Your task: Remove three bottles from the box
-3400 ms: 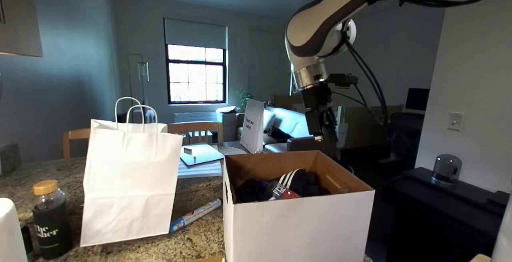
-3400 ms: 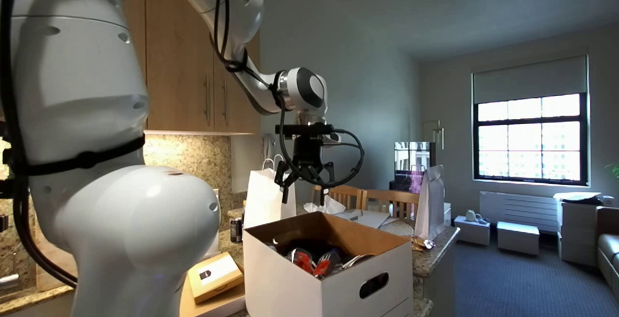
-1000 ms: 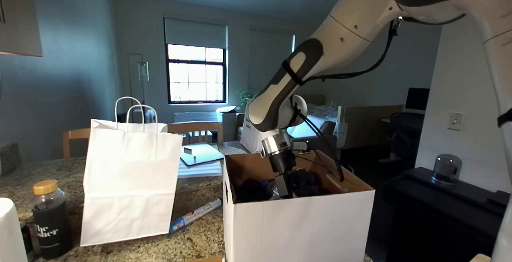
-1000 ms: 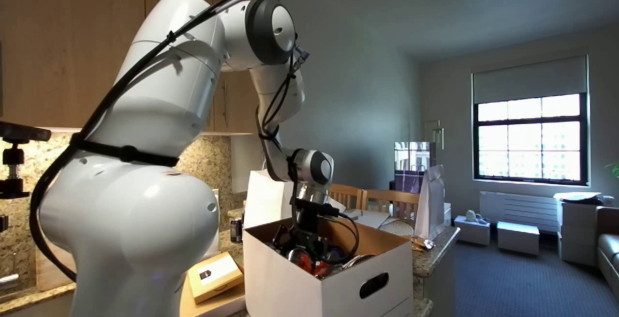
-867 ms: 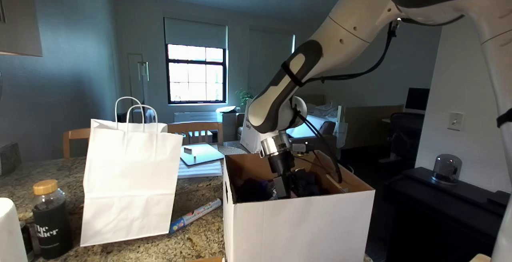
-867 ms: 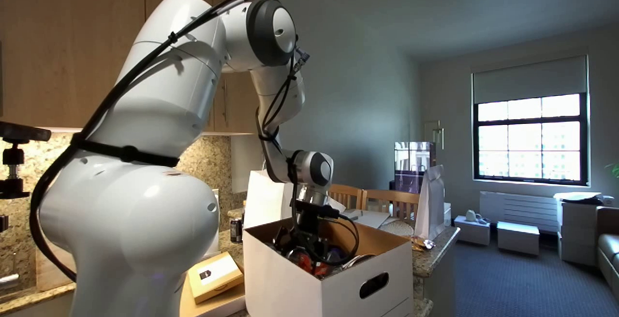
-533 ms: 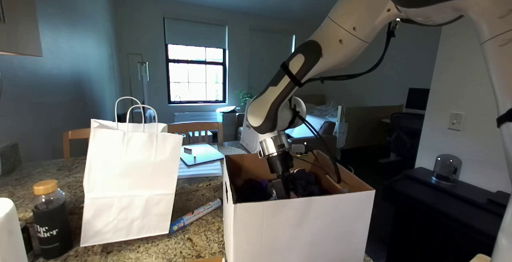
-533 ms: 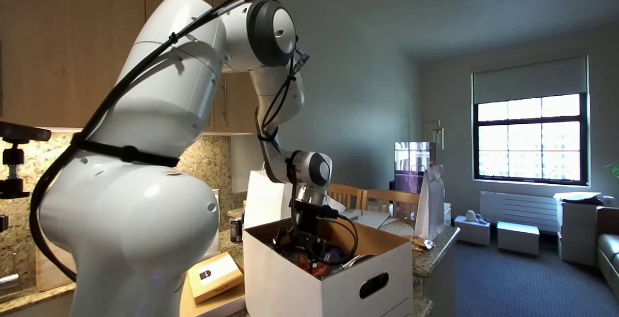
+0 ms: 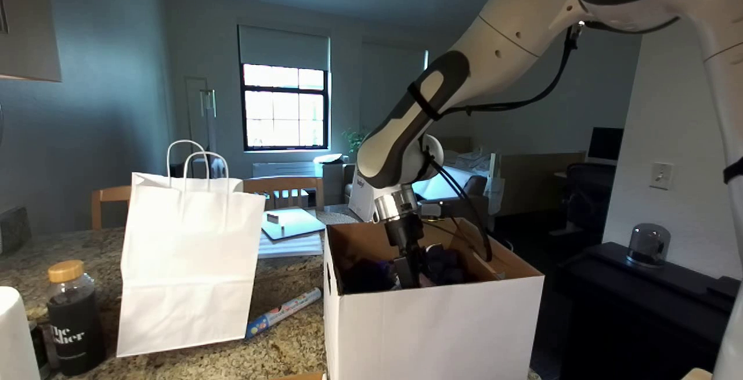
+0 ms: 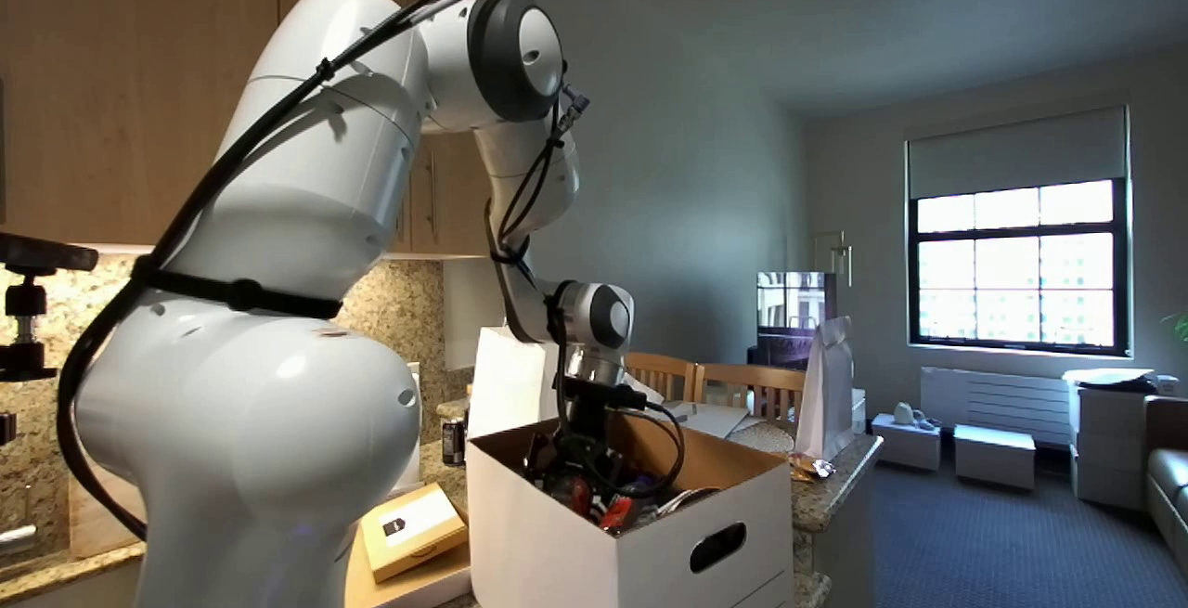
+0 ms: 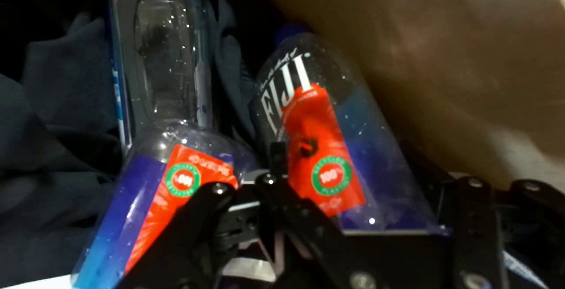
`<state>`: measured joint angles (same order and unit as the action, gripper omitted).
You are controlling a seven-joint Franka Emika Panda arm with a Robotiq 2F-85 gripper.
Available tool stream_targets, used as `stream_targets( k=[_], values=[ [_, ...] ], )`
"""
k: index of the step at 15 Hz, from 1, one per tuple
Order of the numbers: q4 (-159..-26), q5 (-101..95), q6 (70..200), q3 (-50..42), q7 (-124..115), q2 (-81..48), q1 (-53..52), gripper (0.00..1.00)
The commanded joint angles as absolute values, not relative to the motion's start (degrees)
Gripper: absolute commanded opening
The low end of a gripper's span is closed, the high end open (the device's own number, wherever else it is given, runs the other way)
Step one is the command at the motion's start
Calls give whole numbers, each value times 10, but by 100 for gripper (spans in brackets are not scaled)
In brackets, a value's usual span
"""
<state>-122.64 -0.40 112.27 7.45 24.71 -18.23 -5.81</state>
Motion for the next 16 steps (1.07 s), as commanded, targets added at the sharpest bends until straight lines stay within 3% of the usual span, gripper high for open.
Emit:
stream_targets(
  k=[1,10,16],
  values=[
    [-1268,7,1137,84,243,-103,-49,37],
    [-1254,95,1111,70,168,52,-62,37],
    [-1210,81,1139,129,-45,73,-118,37]
  ],
)
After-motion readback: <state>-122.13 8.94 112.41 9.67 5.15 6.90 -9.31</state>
